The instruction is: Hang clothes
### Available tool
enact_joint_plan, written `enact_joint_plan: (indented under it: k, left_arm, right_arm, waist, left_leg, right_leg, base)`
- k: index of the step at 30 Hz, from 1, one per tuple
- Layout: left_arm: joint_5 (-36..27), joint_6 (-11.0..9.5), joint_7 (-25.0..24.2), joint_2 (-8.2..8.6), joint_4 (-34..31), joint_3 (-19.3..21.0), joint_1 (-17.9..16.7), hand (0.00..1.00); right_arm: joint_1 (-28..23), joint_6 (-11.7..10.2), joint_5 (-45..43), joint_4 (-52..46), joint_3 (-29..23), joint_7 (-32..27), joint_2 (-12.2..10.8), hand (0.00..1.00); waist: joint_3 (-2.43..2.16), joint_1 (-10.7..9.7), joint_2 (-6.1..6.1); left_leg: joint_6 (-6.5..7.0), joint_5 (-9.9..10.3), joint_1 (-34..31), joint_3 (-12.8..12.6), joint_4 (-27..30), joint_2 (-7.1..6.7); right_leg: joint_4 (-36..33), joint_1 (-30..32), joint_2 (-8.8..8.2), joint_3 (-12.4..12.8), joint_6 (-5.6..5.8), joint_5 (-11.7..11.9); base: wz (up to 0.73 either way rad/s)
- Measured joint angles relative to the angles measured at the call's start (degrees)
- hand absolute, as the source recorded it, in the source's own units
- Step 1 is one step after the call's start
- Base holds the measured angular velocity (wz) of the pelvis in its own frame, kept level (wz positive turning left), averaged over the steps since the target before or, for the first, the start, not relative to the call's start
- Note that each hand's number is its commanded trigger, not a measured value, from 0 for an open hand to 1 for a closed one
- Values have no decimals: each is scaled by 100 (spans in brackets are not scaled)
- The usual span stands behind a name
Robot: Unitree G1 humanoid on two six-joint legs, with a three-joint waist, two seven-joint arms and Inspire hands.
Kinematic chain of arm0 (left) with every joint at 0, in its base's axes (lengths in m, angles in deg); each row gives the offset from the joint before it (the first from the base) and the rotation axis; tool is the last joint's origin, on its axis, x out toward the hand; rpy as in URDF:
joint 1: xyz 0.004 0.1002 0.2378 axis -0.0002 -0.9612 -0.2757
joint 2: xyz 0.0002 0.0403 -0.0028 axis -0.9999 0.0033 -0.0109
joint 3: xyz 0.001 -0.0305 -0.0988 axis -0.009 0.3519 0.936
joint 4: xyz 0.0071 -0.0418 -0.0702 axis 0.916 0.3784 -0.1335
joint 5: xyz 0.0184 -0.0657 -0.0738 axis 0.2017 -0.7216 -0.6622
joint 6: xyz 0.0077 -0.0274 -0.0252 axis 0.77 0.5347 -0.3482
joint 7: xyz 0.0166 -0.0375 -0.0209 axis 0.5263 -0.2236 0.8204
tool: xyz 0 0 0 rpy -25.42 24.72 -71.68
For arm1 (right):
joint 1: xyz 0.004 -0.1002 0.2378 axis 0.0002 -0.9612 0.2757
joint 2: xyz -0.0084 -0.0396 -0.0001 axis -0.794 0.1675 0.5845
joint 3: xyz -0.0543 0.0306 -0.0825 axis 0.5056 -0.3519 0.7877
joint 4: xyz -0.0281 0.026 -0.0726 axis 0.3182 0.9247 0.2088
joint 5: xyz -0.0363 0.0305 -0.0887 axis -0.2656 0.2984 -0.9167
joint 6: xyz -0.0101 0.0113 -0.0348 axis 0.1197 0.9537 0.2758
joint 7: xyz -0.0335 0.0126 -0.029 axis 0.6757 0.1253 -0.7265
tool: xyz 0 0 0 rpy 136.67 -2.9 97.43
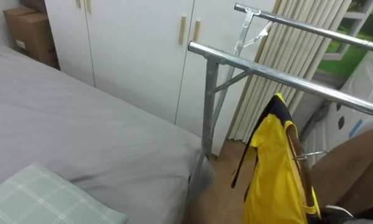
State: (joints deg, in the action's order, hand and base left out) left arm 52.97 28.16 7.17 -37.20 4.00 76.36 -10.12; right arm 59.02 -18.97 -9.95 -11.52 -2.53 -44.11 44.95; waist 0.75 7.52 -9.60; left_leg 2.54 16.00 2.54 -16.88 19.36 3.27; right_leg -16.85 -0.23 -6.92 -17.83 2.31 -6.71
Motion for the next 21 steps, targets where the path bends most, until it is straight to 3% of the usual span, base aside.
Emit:
enact_joint_plan:
  k: [8,15,21]
  left_arm:
    - [4,-70,-133,-66,-97,1,38,0]
    - [-28,-172,-115,-137,-97,-64,97,0]
    - [-160,-184,-112,-221,-94,-265,269,0]
  right_arm:
    - [1,12,-573,6,0,239,191,100]
    - [1,121,-344,5,152,439,492,100]
    - [3,122,-25,-36,231,516,537,100]
  waist:
    - [-5,3,-47]
    - [-11,83,-107]
    - [-35,32,-80]
  left_leg:
    - [21,27,-140,177,96,-6]
    - [30,70,-229,258,174,-7]
    - [37,81,-541,524,370,9]
  right_leg:
    - [-224,34,-94,-298,-17,20]
    - [-364,112,-114,-263,-12,24]
    - [-113,94,-34,-279,0,33]
  base:
    - [11]
    - [5]
    - [21]
